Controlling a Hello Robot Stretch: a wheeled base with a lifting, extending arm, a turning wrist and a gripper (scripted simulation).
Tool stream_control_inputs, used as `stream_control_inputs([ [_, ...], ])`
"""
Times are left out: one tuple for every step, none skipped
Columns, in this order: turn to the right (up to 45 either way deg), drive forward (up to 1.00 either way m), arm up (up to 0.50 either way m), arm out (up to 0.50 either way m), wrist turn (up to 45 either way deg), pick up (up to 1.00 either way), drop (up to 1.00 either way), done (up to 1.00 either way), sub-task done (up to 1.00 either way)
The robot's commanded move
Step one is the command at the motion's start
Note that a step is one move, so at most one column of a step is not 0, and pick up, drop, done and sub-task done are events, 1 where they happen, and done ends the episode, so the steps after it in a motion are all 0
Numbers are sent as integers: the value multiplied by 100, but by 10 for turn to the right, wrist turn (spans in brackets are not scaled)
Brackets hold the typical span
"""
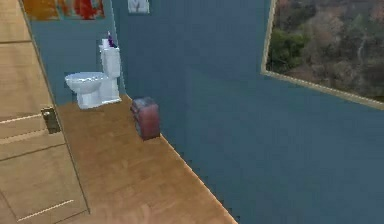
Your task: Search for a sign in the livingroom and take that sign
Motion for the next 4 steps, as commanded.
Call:
stream_control_inputs([
  [0, 10, 0, 0, 0, 0, 0, 0, 0],
  [450, 0, 0, 0, 0, 0, 0, 0, 0],
  [450, 0, 0, 0, 0, 0, 0, 0, 0],
  [90, 0, 0, 0, 0, 0, 0, 0, 0],
])
